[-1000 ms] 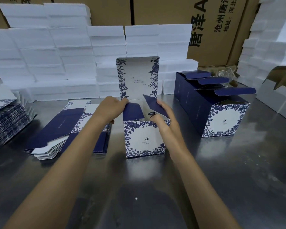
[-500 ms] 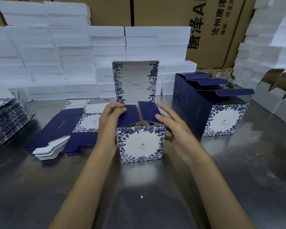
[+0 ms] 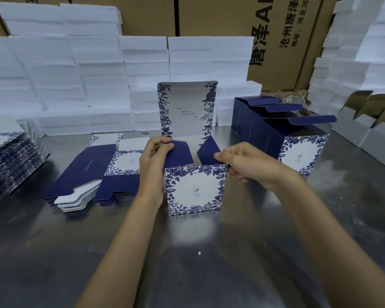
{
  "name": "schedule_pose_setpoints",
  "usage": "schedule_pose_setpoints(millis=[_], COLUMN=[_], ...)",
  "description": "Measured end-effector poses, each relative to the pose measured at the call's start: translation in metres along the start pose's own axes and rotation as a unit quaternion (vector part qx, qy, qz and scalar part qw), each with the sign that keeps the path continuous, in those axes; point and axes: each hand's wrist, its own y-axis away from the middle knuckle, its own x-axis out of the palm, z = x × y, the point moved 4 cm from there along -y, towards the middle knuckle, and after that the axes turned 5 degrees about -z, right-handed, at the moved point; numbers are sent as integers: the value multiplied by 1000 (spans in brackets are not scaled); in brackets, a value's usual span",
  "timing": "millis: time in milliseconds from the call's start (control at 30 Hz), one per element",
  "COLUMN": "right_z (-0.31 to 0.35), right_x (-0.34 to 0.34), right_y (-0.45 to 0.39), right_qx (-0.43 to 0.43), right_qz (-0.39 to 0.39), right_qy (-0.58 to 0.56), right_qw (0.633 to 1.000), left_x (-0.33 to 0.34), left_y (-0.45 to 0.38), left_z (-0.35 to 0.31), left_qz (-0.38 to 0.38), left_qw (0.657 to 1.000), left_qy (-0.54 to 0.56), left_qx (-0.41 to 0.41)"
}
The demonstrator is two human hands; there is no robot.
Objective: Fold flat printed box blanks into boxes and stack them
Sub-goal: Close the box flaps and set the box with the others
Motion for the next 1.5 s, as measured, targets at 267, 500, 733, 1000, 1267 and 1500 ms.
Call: schedule_pose_setpoints(millis=[267,500,733,1000,1267,1500], right_z=[1,2,5,-6,-25,-15], right_x=[-2,2,0,0,17,8], right_y=[-5,-12,-26,-31,-29,-34], right_qx=[55,0,-12,-10,-73,-68], right_qz=[12,-5,-33,-99,-79,-87], right_qy=[-26,1,-10,-74,-278,-254], right_qw=[998,1000,999,992,955,961], left_x=[-3,-3,-3,-1,-2,-4], left_y=[-1,-2,-1,2,-1,-7], left_z=[-2,-3,-4,-6,-6,-15], left_qz=[13,10,24,48,27,52], left_qw=[1000,1000,1000,995,996,990], left_qy=[-1,10,-13,55,39,-128], left_qx=[-11,-14,-10,-63,-72,-37])
